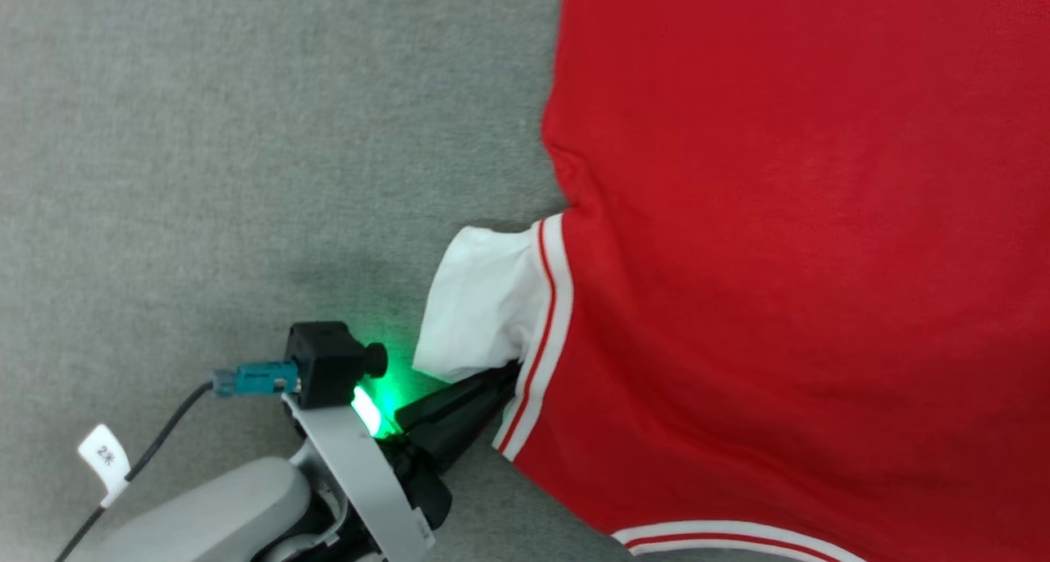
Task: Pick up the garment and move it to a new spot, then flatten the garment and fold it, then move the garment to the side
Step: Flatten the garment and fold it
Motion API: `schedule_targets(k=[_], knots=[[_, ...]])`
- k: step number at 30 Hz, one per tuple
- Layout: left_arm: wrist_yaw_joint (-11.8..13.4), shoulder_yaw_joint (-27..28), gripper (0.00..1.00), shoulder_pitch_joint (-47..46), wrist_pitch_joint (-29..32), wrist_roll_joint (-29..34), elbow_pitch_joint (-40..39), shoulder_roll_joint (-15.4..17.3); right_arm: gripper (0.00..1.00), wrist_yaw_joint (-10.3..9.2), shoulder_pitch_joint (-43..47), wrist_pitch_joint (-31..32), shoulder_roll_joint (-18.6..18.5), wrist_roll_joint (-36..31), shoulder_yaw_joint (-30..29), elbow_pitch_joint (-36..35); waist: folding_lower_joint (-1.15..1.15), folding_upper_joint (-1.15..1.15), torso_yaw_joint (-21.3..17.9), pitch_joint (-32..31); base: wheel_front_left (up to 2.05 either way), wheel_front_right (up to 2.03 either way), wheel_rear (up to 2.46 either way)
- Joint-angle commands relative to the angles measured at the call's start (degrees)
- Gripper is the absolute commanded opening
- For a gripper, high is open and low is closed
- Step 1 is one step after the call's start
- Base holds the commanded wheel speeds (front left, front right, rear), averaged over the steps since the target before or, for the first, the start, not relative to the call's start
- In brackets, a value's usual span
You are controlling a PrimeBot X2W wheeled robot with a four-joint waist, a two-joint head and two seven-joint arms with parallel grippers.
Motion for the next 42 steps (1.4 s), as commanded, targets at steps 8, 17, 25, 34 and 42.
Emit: schedule_targets(k=[8, 17, 25, 34, 42], knots=[[0.39, -1.02, 0.00, -0.99, 1.56, -0.56, 9.88, -3.39, 1.00, -0.09, -10.10, 7.08, 4.66, -7.93, 0.59, 13.70, 0.00, 0.00, 4.47, 5.76, 0.00, 0.00, 0.00], [-0.62, -0.57, 0.00, -2.63, 1.10, -0.24, 12.16, -4.30, 0.00, -0.07, -10.60, 7.98, 6.26, -9.66, 1.99, 16.63, 0.00, 0.00, 3.58, 4.65, 0.00, 0.00, 0.00], [-1.06, 0.75, 0.00, -0.50, -1.10, -1.09, 13.08, -3.64, 0.00, -0.09, -5.17, 2.98, 2.33, -5.13, 5.40, 10.88, 0.00, 0.00, 1.79, -1.62, 0.00, 0.00, 0.00], [-0.09, 2.88, 0.00, 4.20, -3.12, -1.61, 10.34, -0.54, 0.00, -0.09, 14.87, 0.44, -9.08, 7.79, 9.51, -7.33, 0.00, 0.00, -1.83, -10.50, 0.00, 0.00, 0.00], [1.14, 4.88, 0.00, 7.32, -3.80, -1.98, 6.57, 0.85, 0.00, -0.09, 38.38, -4.07, -15.39, 14.49, 7.53, -20.51, 0.00, 0.00, -5.00, -14.73, 0.00, 0.00, 0.00]])
